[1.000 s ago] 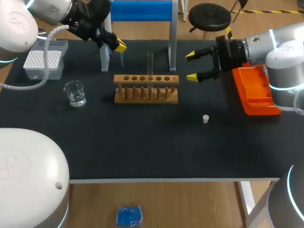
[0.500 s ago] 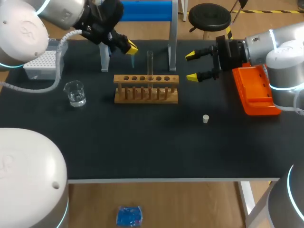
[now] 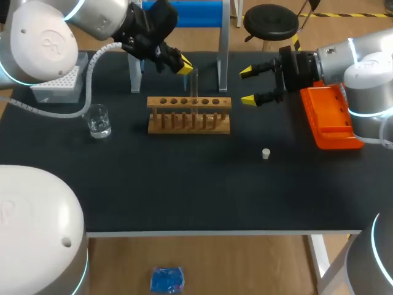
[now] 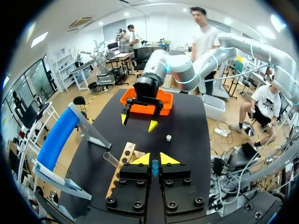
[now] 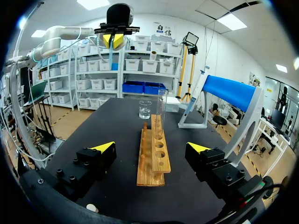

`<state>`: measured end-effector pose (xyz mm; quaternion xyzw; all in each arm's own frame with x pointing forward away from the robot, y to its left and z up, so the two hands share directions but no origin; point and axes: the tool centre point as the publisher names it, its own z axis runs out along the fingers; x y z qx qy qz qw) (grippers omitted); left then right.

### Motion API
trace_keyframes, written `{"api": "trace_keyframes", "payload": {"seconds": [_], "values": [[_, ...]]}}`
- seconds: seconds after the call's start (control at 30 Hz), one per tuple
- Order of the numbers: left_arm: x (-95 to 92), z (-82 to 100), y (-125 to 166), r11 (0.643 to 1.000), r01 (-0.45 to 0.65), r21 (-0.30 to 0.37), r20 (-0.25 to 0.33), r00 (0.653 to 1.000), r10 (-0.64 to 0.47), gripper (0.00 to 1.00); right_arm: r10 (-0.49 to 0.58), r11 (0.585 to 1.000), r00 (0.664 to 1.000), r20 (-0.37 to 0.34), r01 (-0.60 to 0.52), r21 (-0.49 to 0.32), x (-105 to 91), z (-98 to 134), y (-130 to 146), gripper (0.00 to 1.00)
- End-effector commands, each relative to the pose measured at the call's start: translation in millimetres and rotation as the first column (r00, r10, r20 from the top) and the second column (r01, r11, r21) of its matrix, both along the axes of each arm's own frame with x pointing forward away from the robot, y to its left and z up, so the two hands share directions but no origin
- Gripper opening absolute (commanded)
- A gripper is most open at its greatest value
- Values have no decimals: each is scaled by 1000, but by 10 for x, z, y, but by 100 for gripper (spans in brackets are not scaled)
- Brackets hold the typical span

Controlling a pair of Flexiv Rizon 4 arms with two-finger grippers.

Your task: Invert the test tube, pick up the pipette, mount the tip to pipette, aspirate from beaker and dispense into the tube, eject the tip, return the pipette, and cap with the stopper.

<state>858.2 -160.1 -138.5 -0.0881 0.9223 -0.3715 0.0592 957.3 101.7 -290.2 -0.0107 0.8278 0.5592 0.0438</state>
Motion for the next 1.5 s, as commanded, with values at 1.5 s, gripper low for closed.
{"api": "trace_keyframes", "payload": {"seconds": [1.5], "values": [[-89, -75, -82, 1000, -9, 7, -10, 1000, 9, 0, 47, 995, 999, 22, -49, 83, -551, 619, -129, 100]]}}
